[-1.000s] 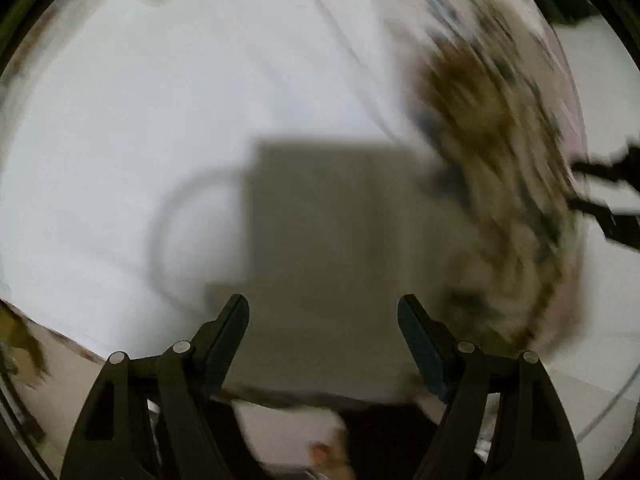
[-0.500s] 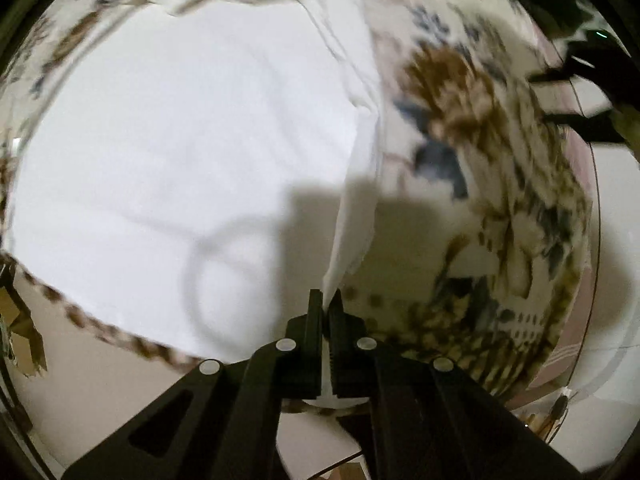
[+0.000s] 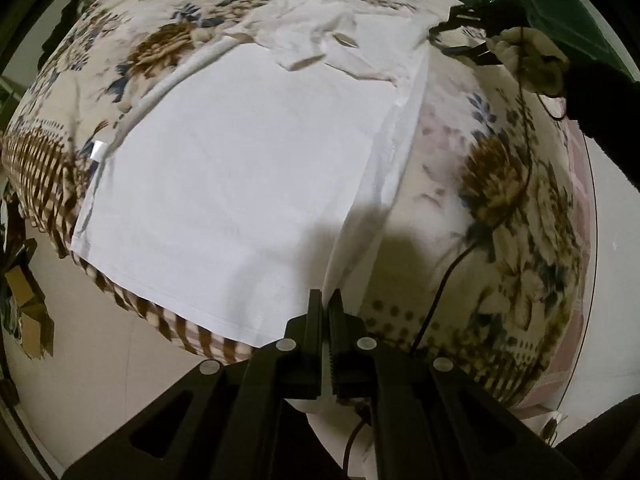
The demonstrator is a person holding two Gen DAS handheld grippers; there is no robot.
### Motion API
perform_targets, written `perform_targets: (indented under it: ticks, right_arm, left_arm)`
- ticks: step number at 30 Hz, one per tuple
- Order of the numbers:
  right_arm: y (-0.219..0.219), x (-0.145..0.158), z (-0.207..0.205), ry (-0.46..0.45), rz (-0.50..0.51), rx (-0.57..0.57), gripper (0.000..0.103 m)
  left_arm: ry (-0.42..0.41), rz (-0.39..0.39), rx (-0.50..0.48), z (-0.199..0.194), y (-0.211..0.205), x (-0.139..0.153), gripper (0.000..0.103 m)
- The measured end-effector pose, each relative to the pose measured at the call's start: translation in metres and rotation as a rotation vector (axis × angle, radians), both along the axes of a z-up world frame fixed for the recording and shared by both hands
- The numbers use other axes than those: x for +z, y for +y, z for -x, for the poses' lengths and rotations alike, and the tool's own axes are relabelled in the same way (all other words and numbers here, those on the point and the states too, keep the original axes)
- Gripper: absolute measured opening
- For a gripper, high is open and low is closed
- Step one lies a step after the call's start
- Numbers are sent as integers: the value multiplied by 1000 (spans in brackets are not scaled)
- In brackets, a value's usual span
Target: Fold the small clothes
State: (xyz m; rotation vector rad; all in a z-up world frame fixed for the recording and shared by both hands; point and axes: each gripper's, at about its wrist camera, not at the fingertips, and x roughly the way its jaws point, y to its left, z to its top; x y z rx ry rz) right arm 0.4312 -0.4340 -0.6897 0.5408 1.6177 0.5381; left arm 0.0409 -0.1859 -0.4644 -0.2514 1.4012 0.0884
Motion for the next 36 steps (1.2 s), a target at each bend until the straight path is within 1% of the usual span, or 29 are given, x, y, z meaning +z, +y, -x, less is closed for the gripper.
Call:
perform_targets:
  ticks: [1, 2, 3, 4, 5, 8, 12, 15, 19, 21, 24, 28, 30, 32, 33, 35, 36]
  right_arm:
    - [8, -5, -6, 11, -12, -7, 33]
    - [11, -10, -8, 17, -25, -9, 25]
    - [16, -11, -11, 20, -22, -11, 5]
    - [21, -9, -13, 6, 2, -21, 4]
    - [25, -7, -13, -2, 16, -30, 4]
    - [39, 18, -10, -44, 68, -39, 3]
    - [70, 67, -10, -104, 151, -5, 3]
    - [114, 103, -11, -131, 229, 37, 3]
    - [187, 123, -16, -153, 314, 93, 3]
    - [230, 123, -20, -156, 361, 121, 3]
    - [289, 111, -23, -157, 427, 146, 3]
    - [348, 87, -28, -158, 538, 181, 3]
    - [364, 75, -30, -160, 584, 195, 3]
    - [373, 64, -32, -150, 614, 209, 3]
    - [374, 56, -34, -130, 626, 217, 3]
    - [367, 52, -35, -94, 609, 188, 8]
    - [358, 54, -32, -67, 573, 162, 16]
  left_arm:
    - [-4, 4, 9, -1, 4, 0, 1]
    - [-8, 12, 18, -1, 8, 0, 1]
    - [-12, 22, 25, -1, 12, -1, 1]
    - [-20, 33, 34, -1, 18, -1, 1]
    - [-28, 39, 39, -1, 23, 0, 1]
    - [-52, 70, 74, 0, 44, 4, 1]
    - [-85, 111, 140, 5, 84, 15, 1]
    - [-103, 117, 186, 9, 123, 20, 1]
    - [-107, 114, 258, 13, 181, 11, 1]
    - [-107, 110, 284, 14, 205, 3, 1]
    - [-99, 103, 329, 13, 244, -18, 1]
    - [-80, 103, 366, 9, 287, -55, 1]
    - [-68, 126, 370, 5, 300, -72, 1]
    - [-28, 180, 373, 2, 310, -92, 2]
    - [1, 217, 386, 3, 316, -102, 3]
    - [31, 278, 411, 8, 326, -109, 3]
    - [40, 299, 425, 12, 330, -109, 6]
